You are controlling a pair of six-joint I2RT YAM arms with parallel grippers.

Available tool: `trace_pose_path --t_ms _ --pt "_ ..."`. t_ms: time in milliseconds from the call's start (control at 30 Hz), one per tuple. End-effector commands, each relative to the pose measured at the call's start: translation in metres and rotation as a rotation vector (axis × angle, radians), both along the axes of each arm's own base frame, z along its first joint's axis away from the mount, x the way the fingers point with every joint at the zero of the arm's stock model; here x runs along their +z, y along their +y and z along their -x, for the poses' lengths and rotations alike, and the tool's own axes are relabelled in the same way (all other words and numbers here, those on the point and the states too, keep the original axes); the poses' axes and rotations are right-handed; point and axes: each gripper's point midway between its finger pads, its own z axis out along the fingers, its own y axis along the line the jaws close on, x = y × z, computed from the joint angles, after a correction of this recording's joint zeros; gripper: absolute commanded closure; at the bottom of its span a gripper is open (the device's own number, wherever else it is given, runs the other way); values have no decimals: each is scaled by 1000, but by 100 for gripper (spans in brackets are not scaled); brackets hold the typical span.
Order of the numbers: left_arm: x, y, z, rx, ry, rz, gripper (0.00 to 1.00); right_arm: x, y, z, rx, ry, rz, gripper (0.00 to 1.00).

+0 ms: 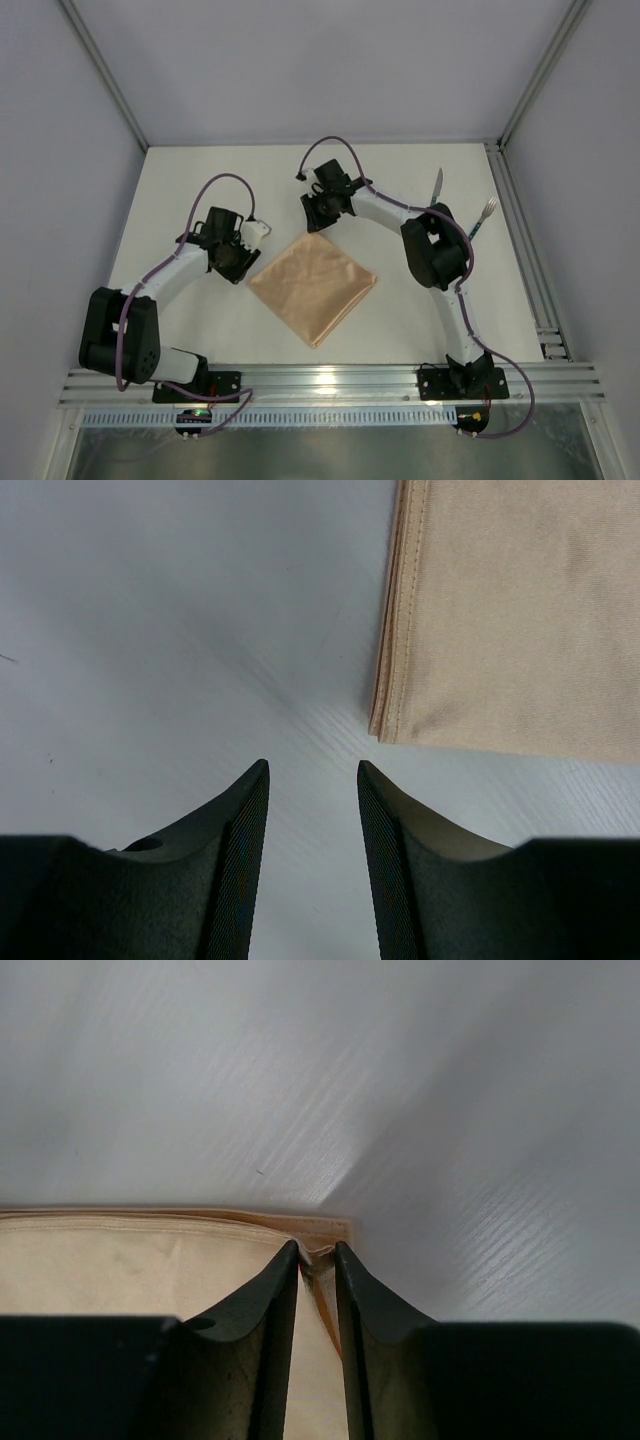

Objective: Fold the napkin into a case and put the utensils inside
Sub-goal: Pick up the top corner of the square-folded napkin from the center of the board.

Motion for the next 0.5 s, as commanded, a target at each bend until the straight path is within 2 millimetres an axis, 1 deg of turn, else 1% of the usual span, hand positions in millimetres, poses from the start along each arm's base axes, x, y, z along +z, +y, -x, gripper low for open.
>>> trace_pose_path --t_ms 0,33,67,233,333,433,467 --pt "2 -3 -1 0 -2 27 57 15 7 -6 7 -36 -22 75" --pt "2 -4 -1 -1 -1 28 57 19 9 -4 10 -42 -26 76" --pt "2 -3 -1 -2 -1 26 57 17 9 -1 15 -41 -23 76" --pt "0 -3 -1 -4 3 24 57 23 11 2 19 -67 -22 75" --pt "0 -4 -1 -10 9 28 57 29 14 4 27 -75 -28 66" --pt "-2 -6 0 -13 18 33 57 33 17 8 37 -93 -18 66" --pt "-2 -5 0 -13 19 32 57 34 13 5 22 -108 0 66"
